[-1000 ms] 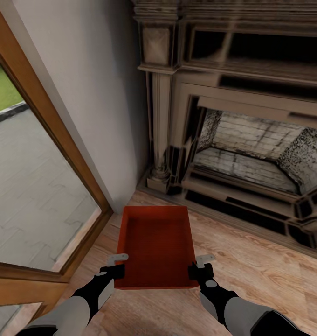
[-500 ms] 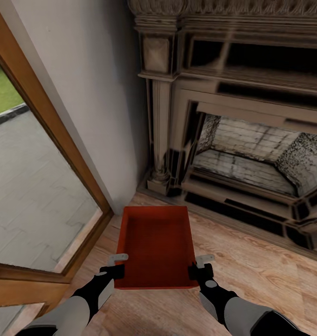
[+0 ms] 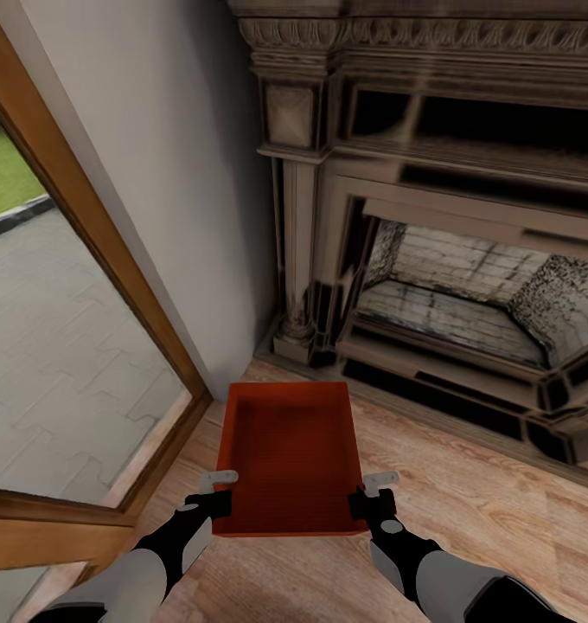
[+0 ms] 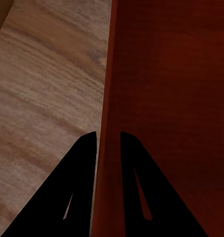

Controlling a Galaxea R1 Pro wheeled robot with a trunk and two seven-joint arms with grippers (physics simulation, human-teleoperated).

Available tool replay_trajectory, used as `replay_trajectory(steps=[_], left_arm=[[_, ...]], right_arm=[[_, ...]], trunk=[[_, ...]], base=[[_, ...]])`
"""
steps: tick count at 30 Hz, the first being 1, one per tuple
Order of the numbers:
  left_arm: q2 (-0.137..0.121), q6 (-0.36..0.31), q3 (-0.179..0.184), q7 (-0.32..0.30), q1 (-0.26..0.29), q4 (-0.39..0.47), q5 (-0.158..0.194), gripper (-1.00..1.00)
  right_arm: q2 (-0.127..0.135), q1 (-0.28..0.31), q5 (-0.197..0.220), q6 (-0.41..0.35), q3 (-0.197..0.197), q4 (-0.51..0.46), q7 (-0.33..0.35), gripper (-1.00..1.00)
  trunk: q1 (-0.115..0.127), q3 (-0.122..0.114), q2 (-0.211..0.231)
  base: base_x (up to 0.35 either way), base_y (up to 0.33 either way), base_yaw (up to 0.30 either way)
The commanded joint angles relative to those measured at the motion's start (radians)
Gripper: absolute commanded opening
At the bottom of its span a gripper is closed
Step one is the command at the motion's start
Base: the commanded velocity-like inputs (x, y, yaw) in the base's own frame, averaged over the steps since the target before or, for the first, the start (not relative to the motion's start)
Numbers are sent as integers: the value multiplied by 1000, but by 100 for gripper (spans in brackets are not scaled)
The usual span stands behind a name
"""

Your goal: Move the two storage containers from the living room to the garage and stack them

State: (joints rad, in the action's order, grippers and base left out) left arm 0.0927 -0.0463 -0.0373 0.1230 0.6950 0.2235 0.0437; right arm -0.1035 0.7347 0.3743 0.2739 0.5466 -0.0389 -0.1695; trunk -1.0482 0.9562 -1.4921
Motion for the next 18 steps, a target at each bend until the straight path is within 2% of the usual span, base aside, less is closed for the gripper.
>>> replay_trajectory(steps=[1,18], left_arm=[[1,20,-27,11,0,5,-18,-100],[1,20,-26,12,0,7,-19,-100]], right_arm=[[-3,0,-1,-2,-34,1,4,-100],[-5,0,1,-13,-35,1,-6,-100]], trunk=[[4,-3,7],[69,-56,126]], base=[[0,0,0],[0,0,0]])
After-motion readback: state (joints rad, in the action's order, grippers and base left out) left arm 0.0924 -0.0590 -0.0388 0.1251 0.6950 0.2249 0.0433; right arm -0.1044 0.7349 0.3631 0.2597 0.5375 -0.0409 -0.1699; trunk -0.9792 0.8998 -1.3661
